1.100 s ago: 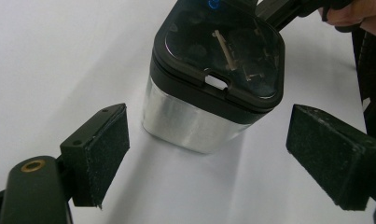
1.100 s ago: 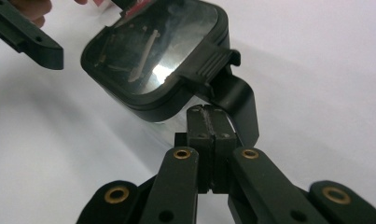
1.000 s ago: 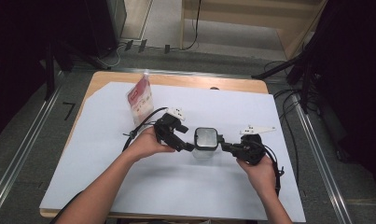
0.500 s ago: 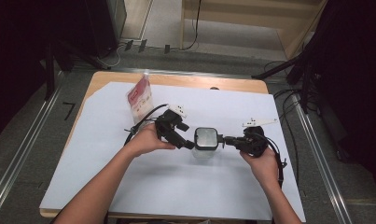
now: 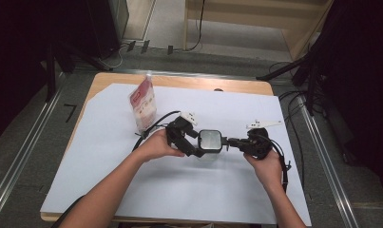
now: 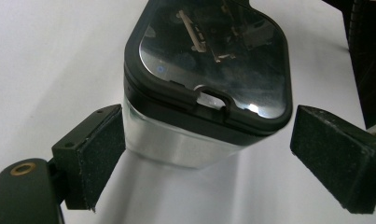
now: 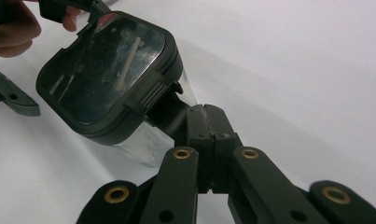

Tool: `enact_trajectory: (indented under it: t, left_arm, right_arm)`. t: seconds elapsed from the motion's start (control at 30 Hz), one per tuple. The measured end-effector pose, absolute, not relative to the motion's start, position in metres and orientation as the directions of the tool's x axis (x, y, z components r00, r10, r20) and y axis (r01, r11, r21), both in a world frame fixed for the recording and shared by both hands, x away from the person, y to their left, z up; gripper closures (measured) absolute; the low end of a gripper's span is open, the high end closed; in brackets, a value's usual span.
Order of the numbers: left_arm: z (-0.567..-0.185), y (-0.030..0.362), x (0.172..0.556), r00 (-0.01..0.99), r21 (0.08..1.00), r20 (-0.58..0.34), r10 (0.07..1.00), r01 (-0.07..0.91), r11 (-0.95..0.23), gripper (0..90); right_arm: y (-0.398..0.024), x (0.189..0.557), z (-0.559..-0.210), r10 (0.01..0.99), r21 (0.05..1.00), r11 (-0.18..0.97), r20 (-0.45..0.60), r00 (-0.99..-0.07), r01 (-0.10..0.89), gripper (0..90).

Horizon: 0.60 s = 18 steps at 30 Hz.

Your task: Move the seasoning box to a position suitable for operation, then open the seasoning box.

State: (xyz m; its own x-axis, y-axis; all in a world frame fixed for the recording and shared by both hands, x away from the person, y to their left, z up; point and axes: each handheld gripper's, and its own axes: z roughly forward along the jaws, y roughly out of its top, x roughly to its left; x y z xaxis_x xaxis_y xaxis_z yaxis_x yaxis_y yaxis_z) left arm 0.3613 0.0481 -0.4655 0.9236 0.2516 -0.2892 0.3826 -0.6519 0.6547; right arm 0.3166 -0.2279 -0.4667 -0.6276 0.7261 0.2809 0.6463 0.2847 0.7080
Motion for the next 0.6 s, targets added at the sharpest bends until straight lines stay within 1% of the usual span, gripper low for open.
enact_trajectory:
  t: [0.17,0.23,0.33,0.6]
  left_arm:
    - [-0.467,0.045,0.363,0.925,0.661,-0.28,0.258,0.38,-0.647,12.0]
    - [-0.467,0.043,0.363,0.92,0.663,-0.295,0.258,0.391,-0.638,12.1]
    - [-0.467,0.04,0.363,0.929,0.666,-0.269,0.254,0.37,-0.648,11.9]
    - [-0.469,0.037,0.365,0.935,0.677,-0.261,0.238,0.353,-0.645,11.1]
  right_arm:
    - [-0.228,0.316,-0.467,0.729,0.708,0.282,0.281,-0.625,0.647,90.0]
    - [-0.228,0.316,-0.467,0.728,0.71,0.283,0.278,-0.626,0.644,90.0]
    - [-0.227,0.316,-0.467,0.729,0.71,0.285,0.276,-0.627,0.644,90.0]
    - [-0.227,0.317,-0.467,0.732,0.711,0.28,0.277,-0.622,0.645,90.0]
